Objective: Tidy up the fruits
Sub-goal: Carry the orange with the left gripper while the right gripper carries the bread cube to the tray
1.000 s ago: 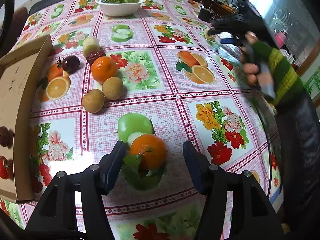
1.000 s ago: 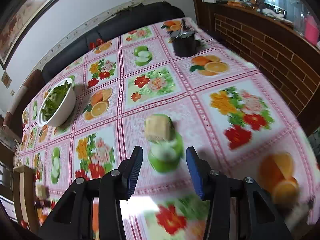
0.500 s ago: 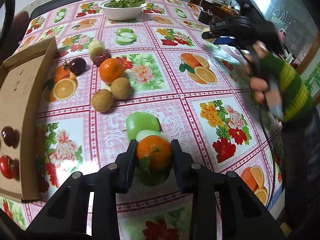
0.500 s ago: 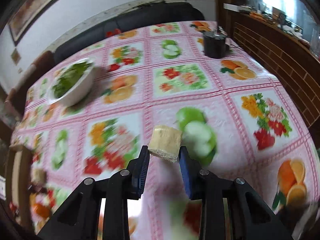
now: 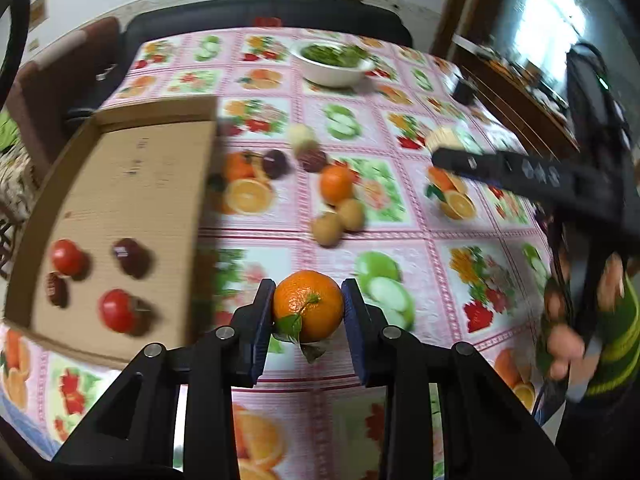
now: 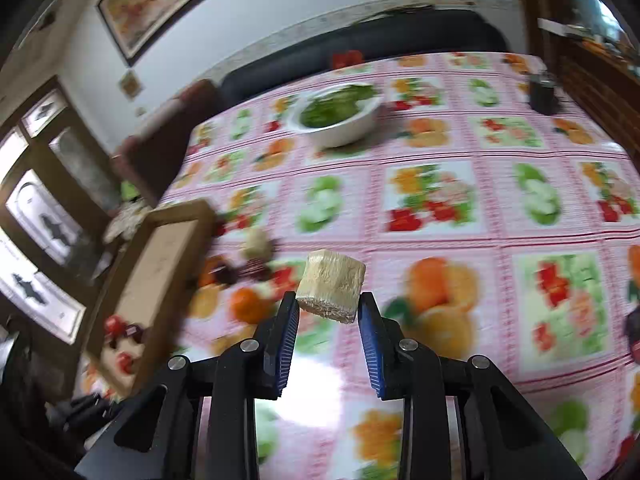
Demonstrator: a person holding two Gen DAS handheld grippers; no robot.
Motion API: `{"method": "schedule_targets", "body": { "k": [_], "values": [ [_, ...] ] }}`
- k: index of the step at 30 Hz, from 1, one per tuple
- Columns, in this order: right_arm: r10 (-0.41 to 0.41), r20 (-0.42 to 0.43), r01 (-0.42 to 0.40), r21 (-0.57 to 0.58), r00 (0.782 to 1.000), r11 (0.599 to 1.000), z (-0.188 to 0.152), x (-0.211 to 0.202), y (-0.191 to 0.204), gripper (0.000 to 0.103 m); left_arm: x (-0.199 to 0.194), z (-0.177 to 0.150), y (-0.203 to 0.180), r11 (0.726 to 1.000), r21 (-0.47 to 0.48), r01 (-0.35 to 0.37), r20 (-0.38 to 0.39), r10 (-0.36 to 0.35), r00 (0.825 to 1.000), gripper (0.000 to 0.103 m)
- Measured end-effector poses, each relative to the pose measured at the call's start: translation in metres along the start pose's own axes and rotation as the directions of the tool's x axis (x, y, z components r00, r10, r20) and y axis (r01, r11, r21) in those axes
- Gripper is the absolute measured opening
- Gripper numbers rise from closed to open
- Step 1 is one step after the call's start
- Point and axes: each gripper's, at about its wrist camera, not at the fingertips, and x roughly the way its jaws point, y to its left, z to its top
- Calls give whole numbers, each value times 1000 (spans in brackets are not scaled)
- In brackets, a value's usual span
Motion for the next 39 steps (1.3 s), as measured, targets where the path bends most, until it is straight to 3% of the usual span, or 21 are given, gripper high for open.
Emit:
{"method": "schedule_targets", "body": {
  "k": [6, 15, 23, 39],
  "values": [
    [102, -37, -104, -58, 994, 993, -15, 6, 51, 31, -19, 0, 43, 995, -87, -49, 40, 53, 998, 31],
    [167, -77, -176, -131, 983, 976, -22, 15, 104, 31, -36, 1, 95, 973, -191, -127, 77, 144, 987, 31],
    [185, -85, -199, -205, 979, 958, -19, 20, 141, 30, -41, 1, 122, 955, -242, -169, 85, 195, 977, 31],
    [199, -117, -222, -240, 973, 945, -15, 37, 166, 30, -40, 8, 146, 940, -282, -190, 84, 221, 972, 31]
  ]
}}
